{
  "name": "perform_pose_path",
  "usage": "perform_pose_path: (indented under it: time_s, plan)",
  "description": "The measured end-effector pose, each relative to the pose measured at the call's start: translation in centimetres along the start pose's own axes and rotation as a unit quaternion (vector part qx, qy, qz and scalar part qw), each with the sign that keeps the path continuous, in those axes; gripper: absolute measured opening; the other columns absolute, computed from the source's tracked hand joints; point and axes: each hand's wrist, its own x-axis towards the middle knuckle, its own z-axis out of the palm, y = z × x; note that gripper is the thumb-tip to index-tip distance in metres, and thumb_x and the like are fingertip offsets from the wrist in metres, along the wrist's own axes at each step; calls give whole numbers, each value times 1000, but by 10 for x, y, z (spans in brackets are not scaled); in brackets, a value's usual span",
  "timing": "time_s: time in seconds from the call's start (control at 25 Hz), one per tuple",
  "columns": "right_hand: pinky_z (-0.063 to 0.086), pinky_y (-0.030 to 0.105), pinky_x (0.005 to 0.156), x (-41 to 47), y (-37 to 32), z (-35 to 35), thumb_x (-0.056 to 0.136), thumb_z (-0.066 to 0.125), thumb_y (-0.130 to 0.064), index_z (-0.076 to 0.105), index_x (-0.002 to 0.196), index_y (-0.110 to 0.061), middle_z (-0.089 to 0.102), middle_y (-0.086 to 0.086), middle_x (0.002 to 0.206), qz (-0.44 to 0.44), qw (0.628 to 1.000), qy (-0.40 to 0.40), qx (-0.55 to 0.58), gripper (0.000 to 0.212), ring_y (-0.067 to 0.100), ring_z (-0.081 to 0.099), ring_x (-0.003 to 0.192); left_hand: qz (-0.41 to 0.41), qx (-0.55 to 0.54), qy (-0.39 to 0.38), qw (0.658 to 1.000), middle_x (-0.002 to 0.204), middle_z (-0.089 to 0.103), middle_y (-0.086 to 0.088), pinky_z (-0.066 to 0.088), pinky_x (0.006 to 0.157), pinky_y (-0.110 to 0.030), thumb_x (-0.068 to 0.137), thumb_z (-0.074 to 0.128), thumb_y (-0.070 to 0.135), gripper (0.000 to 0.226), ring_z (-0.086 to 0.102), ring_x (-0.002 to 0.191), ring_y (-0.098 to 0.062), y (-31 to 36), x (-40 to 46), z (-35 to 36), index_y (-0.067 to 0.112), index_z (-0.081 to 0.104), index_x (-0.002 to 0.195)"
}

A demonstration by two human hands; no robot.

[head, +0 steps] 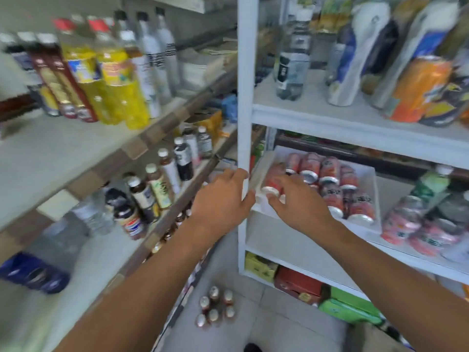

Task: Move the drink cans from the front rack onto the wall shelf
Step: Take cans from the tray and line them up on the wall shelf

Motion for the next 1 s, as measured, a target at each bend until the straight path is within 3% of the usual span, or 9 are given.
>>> perform_pose_path:
  time_s: [0.08, 0.24, 0.32, 0.48, 0.6, 0.68, 0.8, 0.88, 1.0]
  plan:
    - [45, 34, 73, 22, 46, 4, 93, 55, -38, 51, 120, -21, 64, 8, 113, 54, 998, -14, 28, 32, 32, 62, 103, 4, -11, -32, 999, 124, 56, -5, 52, 80, -44, 96, 46, 43, 40, 58, 110, -29, 16, 36, 30, 20, 46, 130]
    - [43, 31, 68, 55, 107, 25, 92, 55, -33, 44, 136, -19, 68, 9, 104, 127, 988, -42, 84, 48, 32, 64, 97, 1, -23, -89, 996, 119, 58, -5, 53, 81, -46, 95, 46, 44, 38, 59, 107, -30, 30, 81, 79, 18, 49, 123]
    - [46, 31, 70, 69, 123, 40, 91, 56, -34, 47, 131, -18, 68, 7, 101, 156, 979, -57, 114, 44, 30, 64, 93, -12, -35, -108, 994, 120, 58, -4, 52, 83, -47, 94, 48, 42, 36, 59, 108, -29, 30, 93, 97, 19, 50, 122]
    - [50, 31, 77, 103, 138, 67, 88, 58, -45, 48, 131, -19, 64, 5, 112, 213, 958, -60, 183, 51, 26, 64, 101, -36, -42, -123, 991, 122, 58, -3, 52, 84, -45, 95, 48, 37, 34, 59, 109, -29, 28, 113, 118, 20, 51, 125]
    - [49, 41, 95, 121, 138, 92, 86, 62, -54, 24, 149, -11, 53, 13, 135, 266, 940, -99, 190, 85, 34, 55, 121, -48, -56, -128, 989, 121, 60, -5, 52, 85, -47, 95, 49, 36, 34, 60, 108, -30, 24, 120, 127, 18, 52, 124]
    - [47, 47, 101, 130, 137, 103, 79, 69, -58, 9, 153, -9, 50, 15, 139, 298, 928, -109, 197, 107, 38, 51, 126, -57, -64, -131, 988, 119, 62, -6, 53, 84, -48, 95, 49, 36, 34, 60, 107, -30, 19, 122, 131, 17, 52, 123]
    - [51, 46, 97, 138, 145, 104, 65, 82, -46, 26, 147, -12, 57, 11, 129, 333, 907, -89, 244, 105, 33, 57, 116, -75, -81, -130, 985, 118, 63, -6, 53, 84, -46, 94, 51, 36, 35, 61, 107, -29, 12, 122, 130, 18, 52, 124]
    - [51, 46, 96, 133, 147, 99, 54, 78, -43, 30, 144, -18, 56, 11, 128, 345, 896, -46, 277, 105, 32, 57, 116, -96, -105, -133, 981, 117, 64, -3, 52, 87, -44, 94, 53, 36, 33, 61, 106, -26, 9, 122, 130, 19, 53, 123]
    - [53, 35, 86, 114, 136, 84, 60, 79, -37, 38, 137, -21, 59, 5, 121, 294, 897, 21, 329, 89, 26, 61, 110, -146, -226, -129, 954, 113, 64, 0, 50, 85, -30, 95, 56, 32, 30, 62, 100, -19, 9, 122, 127, 17, 55, 120]
